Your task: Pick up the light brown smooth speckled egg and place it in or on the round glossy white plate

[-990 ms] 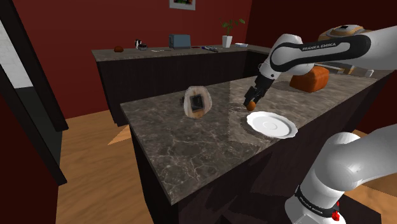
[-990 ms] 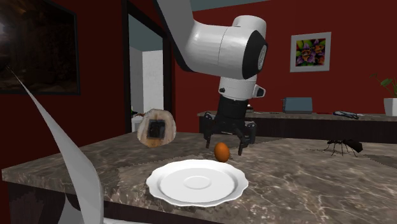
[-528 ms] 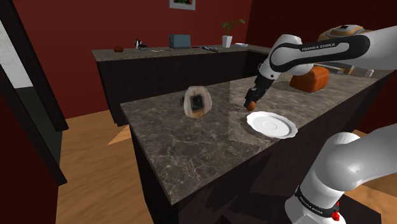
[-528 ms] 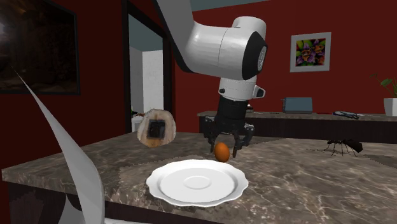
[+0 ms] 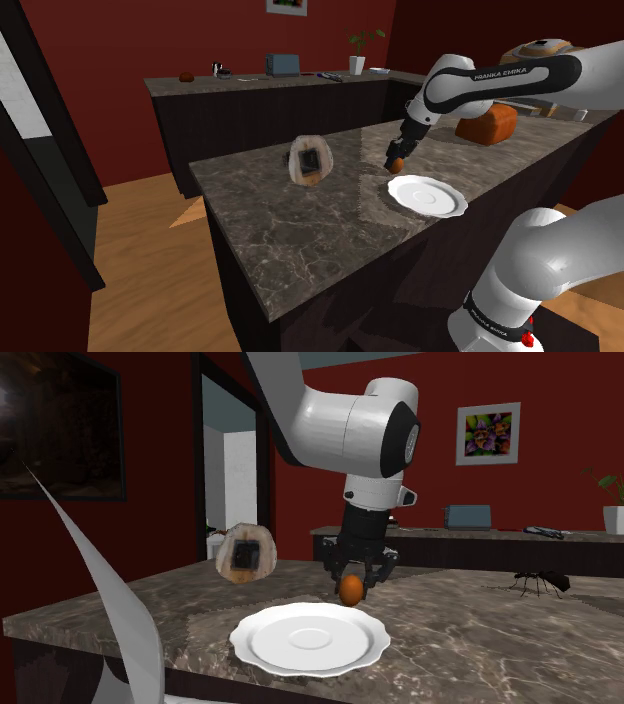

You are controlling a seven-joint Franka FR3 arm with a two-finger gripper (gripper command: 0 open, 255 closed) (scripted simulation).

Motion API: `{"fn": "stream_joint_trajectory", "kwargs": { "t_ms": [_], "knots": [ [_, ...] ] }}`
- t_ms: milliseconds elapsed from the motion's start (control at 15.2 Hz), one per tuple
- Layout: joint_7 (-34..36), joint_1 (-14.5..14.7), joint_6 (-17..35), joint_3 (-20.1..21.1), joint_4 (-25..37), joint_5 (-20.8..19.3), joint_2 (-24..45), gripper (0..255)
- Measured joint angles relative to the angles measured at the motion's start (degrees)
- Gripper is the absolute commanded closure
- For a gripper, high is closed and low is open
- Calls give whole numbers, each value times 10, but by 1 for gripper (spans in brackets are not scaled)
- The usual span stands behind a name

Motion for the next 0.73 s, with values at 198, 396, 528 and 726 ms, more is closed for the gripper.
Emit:
{"fn": "stream_joint_trajectory", "kwargs": {
  "t_ms": [198, 396, 528, 726],
  "knots": [
    [3, 0, -11, 2, 9, 0, -3, 255],
    [6, 0, -33, 4, 28, -1, -6, 255],
    [9, 0, -46, 6, 41, 0, -6, 255],
    [14, 0, -71, 9, 62, -1, -10, 255]
  ]
}}
